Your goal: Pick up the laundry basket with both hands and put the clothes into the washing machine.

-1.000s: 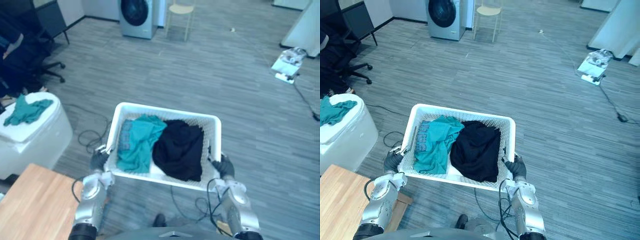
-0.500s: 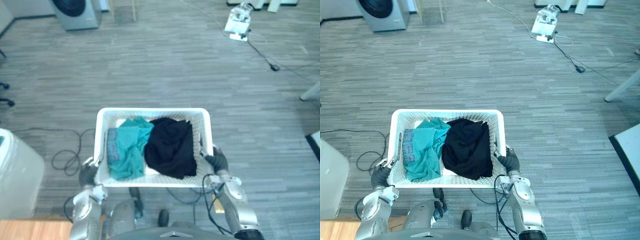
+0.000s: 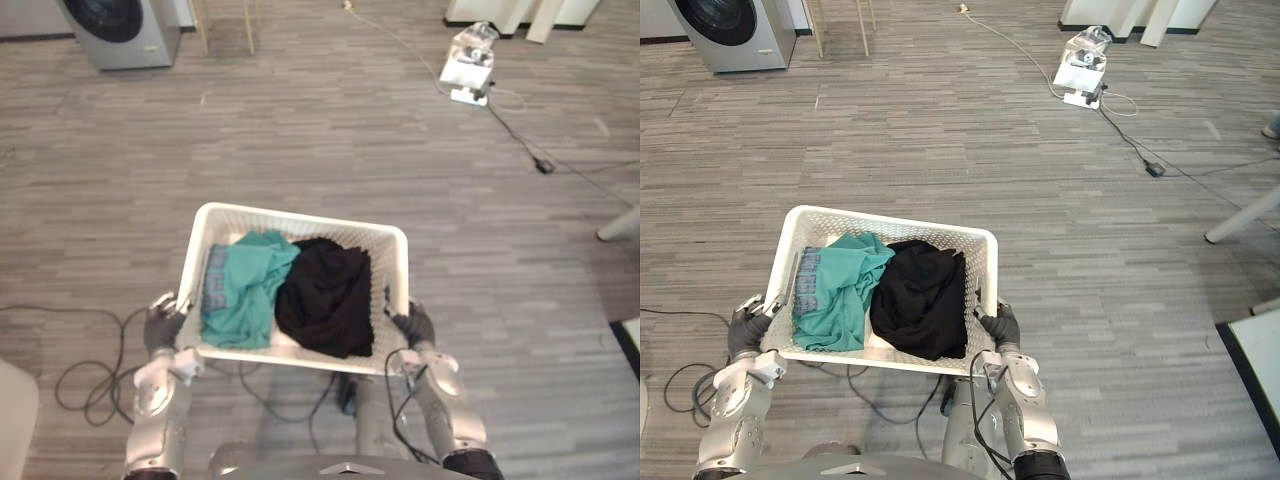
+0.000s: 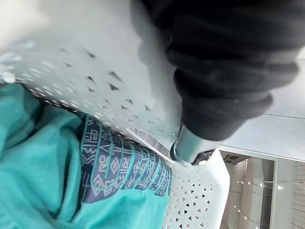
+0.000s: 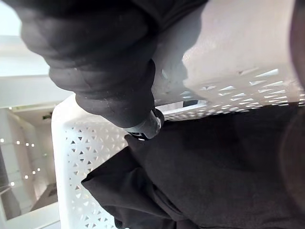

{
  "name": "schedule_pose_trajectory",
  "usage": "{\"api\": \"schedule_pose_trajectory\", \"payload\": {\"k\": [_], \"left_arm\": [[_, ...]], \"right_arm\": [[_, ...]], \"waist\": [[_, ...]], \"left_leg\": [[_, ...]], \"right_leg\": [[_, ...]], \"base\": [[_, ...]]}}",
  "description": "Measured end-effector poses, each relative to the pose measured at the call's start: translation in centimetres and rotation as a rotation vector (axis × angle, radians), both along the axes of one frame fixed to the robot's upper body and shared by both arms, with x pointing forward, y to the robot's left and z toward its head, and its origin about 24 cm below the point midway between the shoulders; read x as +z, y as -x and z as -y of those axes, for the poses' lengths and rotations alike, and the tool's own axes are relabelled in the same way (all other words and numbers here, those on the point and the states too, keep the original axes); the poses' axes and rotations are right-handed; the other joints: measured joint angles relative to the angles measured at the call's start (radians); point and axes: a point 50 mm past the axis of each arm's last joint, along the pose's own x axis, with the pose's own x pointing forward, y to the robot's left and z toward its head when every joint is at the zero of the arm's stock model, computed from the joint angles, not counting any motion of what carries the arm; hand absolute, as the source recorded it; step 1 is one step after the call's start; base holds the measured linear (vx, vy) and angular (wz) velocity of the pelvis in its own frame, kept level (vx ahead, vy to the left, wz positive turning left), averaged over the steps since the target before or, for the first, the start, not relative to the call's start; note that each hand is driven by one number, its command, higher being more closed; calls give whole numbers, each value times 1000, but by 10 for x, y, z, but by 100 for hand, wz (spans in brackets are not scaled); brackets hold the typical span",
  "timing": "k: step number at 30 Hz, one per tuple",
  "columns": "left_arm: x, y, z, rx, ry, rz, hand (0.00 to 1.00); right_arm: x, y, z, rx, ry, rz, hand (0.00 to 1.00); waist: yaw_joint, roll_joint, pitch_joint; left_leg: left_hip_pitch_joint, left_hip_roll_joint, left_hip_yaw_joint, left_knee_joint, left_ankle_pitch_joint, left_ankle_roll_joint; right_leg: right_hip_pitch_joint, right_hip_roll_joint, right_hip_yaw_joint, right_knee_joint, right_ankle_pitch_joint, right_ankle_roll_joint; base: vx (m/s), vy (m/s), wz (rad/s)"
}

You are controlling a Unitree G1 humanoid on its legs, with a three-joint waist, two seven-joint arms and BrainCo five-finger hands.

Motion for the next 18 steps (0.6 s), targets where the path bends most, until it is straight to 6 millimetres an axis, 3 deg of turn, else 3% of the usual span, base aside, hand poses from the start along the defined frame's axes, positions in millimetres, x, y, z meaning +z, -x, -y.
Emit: {"api": "schedule_pose_trajectory", "payload": {"k": [1,2,3,4,5,6,7,8,9,10,12,13,14,15,16,17,18], "left_arm": [[-5,-2,8,-6,31,-16,100],[-5,-4,16,-29,43,-14,100],[-6,-5,18,-33,48,-16,100],[-9,-4,20,-44,61,-23,100],[-11,-2,21,-49,68,-32,100],[-15,1,22,-49,74,-47,100],[-17,2,24,-61,83,-52,100],[-17,3,24,-65,84,-54,100],[-20,7,24,-74,86,-61,100],[-20,8,23,-76,86,-60,100],[-19,8,23,-81,86,-54,100],[-17,8,22,-79,86,-44,100],[-17,9,21,-75,87,-40,100],[-14,14,19,-52,94,-30,100],[-15,18,18,-33,101,-32,100],[-16,20,16,-28,98,-42,100],[-18,24,11,-11,90,-56,100]], "right_arm": [[1,1,7,-8,23,-1,100],[2,4,14,-29,32,0,100],[4,6,17,-38,38,4,100],[5,9,20,-41,45,7,100],[4,11,20,-40,45,1,100],[2,14,22,-42,48,-9,100],[0,19,24,-48,51,-22,100],[-1,22,25,-51,51,-25,100],[2,28,25,-52,54,-19,100],[3,28,25,-52,56,-12,100],[8,24,26,-49,59,11,100],[9,23,25,-41,58,16,100],[9,23,25,-36,57,17,100],[10,21,25,-24,62,20,100],[9,21,22,-8,60,16,100],[7,22,21,-9,55,8,100],[3,23,14,-1,35,-6,100]], "waist": [[1,36,-11],[-10,37,-11],[-11,46,-11],[-9,67,-14],[-9,76,-12],[3,84,-6],[15,88,-1],[13,85,1],[16,73,2],[21,69,1],[33,62,4],[48,55,7],[54,55,5],[62,75,-7],[74,88,-11],[79,92,-18],[80,47,-32]], "left_leg": [[10,45,-26,30,17,32],[-19,84,-73,138,51,25],[-36,104,-85,192,62,26],[-99,165,-91,362,122,43],[-189,240,-90,574,283,99],[-256,285,-91,773,325,100],[-342,301,-91,1002,275,120],[-378,292,-85,1064,245,126],[-452,265,-17,1071,183,138],[-479,257,19,1034,162,141],[-563,212,78,823,115,133],[-581,131,69,488,140,94],[-577,101,55,325,172,58],[-568,77,10,72,245,-4],[-582,93,-10,34,262,-3],[-577,88,-22,68,320,28],[-582,48,-32,159,350,62]], "right_leg": [[-36,37,17,134,-42,6],[-46,58,23,231,-84,-41],[-37,63,7,250,-108,-59],[-2,92,-26,264,-158,-81],[63,133,-42,240,-180,-113],[126,166,-44,202,-194,-138],[225,201,-42,140,-205,-152],[278,211,-43,105,-207,-154],[388,217,-50,22,-201,-144],[419,218,-51,-4,-201,-144],[501,218,-47,-83,-201,-137],[558,205,-44,-141,-201,-126],[577,201,-38,-162,-203,-115],[613,214,-23,-205,-213,-86],[658,224,1,-223,-245,-54],[681,213,12,-212,-272,-44],[684,162,25,-135,-340,-15]], "base": [[637,-419,23],[759,-517,27],[484,-393,18],[506,-326,-8],[644,-340,-23],[747,-316,-38],[608,-194,-27],[596,-113,-9],[589,-90,7],[683,-90,4],[557,-38,-5],[455,18,-12],[676,96,-32],[678,204,-56],[688,254,-60],[572,285,-54],[457,210,-27]]}}
